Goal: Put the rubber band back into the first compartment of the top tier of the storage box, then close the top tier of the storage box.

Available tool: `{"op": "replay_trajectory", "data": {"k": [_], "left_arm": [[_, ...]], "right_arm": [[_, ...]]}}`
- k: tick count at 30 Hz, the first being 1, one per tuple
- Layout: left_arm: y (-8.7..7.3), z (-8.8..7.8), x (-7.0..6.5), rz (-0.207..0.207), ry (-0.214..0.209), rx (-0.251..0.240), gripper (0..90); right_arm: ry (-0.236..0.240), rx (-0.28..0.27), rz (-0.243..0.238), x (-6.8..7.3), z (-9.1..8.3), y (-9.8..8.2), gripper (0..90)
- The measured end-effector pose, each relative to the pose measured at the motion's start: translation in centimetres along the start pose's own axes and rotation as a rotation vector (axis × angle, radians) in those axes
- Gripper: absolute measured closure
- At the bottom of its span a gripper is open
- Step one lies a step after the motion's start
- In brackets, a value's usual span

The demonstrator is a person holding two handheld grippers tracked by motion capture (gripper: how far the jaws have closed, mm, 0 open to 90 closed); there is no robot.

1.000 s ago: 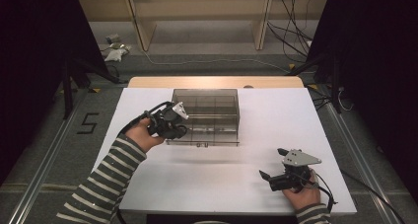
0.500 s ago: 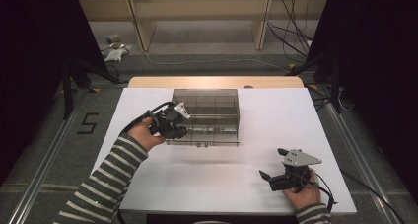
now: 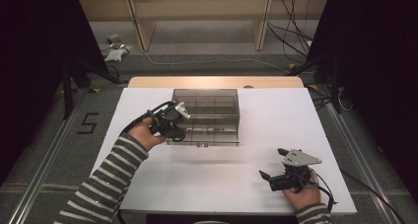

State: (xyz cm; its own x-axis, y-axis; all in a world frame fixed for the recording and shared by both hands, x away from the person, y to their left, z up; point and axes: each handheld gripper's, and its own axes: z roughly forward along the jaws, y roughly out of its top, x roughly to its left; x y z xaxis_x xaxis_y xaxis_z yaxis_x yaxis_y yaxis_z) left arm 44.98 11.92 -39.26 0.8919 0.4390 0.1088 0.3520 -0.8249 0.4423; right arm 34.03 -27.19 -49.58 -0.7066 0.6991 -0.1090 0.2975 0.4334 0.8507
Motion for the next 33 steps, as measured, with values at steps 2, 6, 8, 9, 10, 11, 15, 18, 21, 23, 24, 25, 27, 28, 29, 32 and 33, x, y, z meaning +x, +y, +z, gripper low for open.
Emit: {"op": "replay_trajectory", "data": {"k": [2,6,8,9,10,11,15,18,21,23,24,25,27,28,29,32,33], "left_arm": [[0.0,0.0,-0.1,0.001,0.002,-0.004,82.5],[0.1,-0.1,-0.1,0.003,0.006,-0.010,82.2],[0.1,-0.3,-0.1,0.005,0.010,-0.016,82.2],[0.1,-0.4,-0.2,0.005,0.008,-0.021,82.3],[0.1,-0.6,-0.2,0.007,0.010,-0.029,82.4],[0.1,-0.7,-0.4,0.002,0.011,-0.044,82.6],[0.1,-1.6,-0.8,0.006,-0.009,-0.080,85.3],[0.1,-2.1,-1.3,0.016,-0.025,-0.101,87.0],[0.1,-2.6,-2.0,0.036,-0.035,-0.119,89.0],[0.1,-2.8,-2.5,0.045,-0.041,-0.129,89.3],[0.1,-2.9,-2.8,0.051,-0.040,-0.131,89.3],[0.2,-2.9,-3.0,0.056,-0.043,-0.131,89.3],[0.2,-2.8,-3.4,0.062,-0.052,-0.132,89.4],[0.2,-2.8,-3.6,0.074,-0.052,-0.129,89.3],[0.2,-2.7,-3.8,0.075,-0.053,-0.128,89.3],[0.2,-2.4,-4.2,0.091,-0.063,-0.119,89.3],[0.2,-2.2,-4.3,0.094,-0.067,-0.116,89.3]], "right_arm": [[-0.001,0.002,0.001,0.0,0.0,0.0,0.7],[-0.001,0.000,-0.001,0.0,0.0,0.0,0.7],[0.000,0.000,0.000,0.0,0.0,0.0,0.7],[0.000,0.001,0.001,0.0,0.0,0.0,0.7],[0.000,0.000,0.001,0.0,0.0,0.0,0.7],[0.001,0.002,0.001,0.0,0.0,0.0,0.7],[0.001,0.003,0.002,0.0,0.0,0.0,0.7],[0.002,0.004,0.003,0.0,0.0,0.0,0.7],[0.001,0.002,0.003,0.0,0.1,0.0,0.7],[0.002,0.002,0.004,0.0,0.1,0.0,0.7],[0.002,0.003,0.004,0.0,0.1,0.0,0.7],[0.003,0.003,0.004,0.0,0.1,0.0,0.7],[0.003,0.004,0.005,0.0,0.1,0.0,0.7],[0.003,0.003,0.005,0.0,0.1,0.0,0.7],[0.003,0.002,0.004,0.0,0.1,0.0,0.7],[0.002,0.002,0.004,0.0,0.1,0.0,0.7],[0.003,0.002,0.004,0.0,0.1,0.0,0.7]]}}
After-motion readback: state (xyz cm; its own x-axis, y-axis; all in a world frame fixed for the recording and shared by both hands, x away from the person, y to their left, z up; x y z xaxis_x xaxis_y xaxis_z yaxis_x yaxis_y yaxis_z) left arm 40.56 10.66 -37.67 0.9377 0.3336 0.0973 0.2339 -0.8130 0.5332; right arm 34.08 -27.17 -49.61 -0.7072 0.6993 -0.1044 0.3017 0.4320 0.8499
